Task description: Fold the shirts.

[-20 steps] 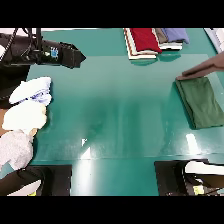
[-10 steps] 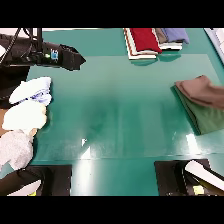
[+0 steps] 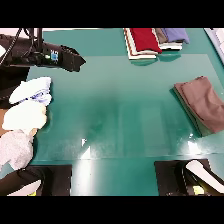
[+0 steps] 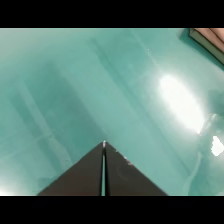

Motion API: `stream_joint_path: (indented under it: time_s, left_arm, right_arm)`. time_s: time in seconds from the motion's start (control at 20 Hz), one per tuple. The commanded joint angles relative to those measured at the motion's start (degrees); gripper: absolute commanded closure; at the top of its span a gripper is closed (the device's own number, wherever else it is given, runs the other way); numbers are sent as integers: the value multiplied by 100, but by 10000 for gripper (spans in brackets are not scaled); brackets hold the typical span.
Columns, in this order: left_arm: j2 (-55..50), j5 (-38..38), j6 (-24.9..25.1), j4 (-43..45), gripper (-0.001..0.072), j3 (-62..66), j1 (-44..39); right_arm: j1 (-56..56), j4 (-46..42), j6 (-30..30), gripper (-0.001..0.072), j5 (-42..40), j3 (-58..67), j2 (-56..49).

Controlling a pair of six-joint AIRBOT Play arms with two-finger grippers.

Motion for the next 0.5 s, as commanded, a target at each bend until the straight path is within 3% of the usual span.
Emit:
stream_joint_path:
  time_s: [0.0, 0.45]
  left_arm:
    - [-2, -11, 17, 0, 683, 0, -2]
    - [-2, -52, 17, 26, 683, 0, -2]
  right_arm:
    - [404, 332, -2, 155, -9, 579, 20]
    - [4236, 197, 103, 163, -313, 1191, 15]
